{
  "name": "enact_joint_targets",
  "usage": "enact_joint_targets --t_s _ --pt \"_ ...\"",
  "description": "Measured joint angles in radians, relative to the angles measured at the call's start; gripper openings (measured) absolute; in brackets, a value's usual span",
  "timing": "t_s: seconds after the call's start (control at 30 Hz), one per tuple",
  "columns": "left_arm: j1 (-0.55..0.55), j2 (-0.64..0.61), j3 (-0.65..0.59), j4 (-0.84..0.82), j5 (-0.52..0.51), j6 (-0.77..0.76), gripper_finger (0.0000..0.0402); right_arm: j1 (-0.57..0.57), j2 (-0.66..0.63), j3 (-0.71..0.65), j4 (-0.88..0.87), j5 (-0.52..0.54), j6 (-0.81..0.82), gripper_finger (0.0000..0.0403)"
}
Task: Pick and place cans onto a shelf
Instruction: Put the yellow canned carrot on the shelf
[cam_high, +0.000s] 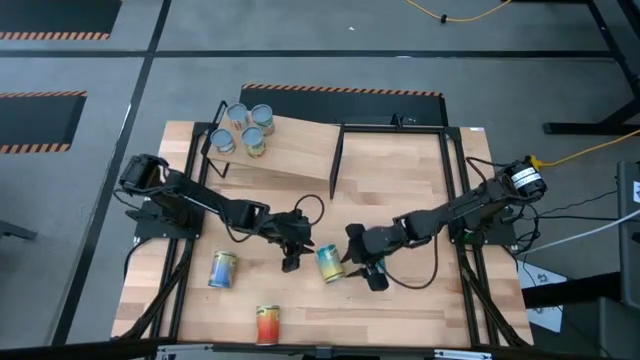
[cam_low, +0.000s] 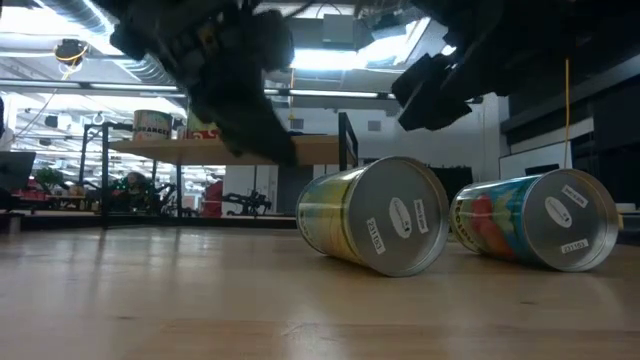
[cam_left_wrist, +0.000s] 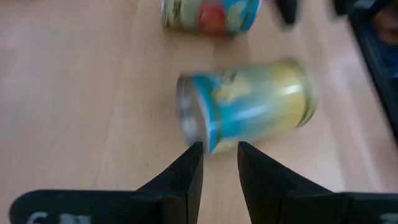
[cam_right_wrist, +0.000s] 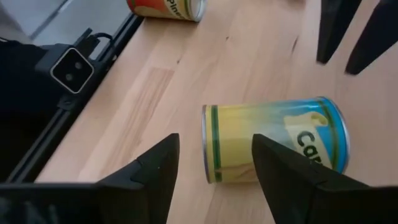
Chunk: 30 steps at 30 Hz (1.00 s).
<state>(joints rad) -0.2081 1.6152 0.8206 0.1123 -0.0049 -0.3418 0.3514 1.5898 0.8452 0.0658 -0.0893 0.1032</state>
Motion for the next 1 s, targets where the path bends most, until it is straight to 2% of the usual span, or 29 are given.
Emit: enact_joint_targets --t_s 0.13,0.3,0.67,1.0 --pt "0.000 0.038 -0.001 0.037 0.011 -0.017 0.0092 0.041 0.006 0.000 0.009 0.091 0.022 0.0207" --pt "0.000 0.071 -0.001 0.066 0.017 -0.018 0.0092 0.076 0.039 0.000 0.054 0.155 0.023 0.0207" --pt "0.005 0.080 -0.001 0.086 -0.015 -0.006 0.0092 0.083 0.116 0.002 0.082 0.198 0.018 0.0207" --pt "0.013 0.080 -0.001 0.084 -0.005 -0.005 0.0092 0.083 0.119 0.002 0.089 0.198 0.015 0.0207"
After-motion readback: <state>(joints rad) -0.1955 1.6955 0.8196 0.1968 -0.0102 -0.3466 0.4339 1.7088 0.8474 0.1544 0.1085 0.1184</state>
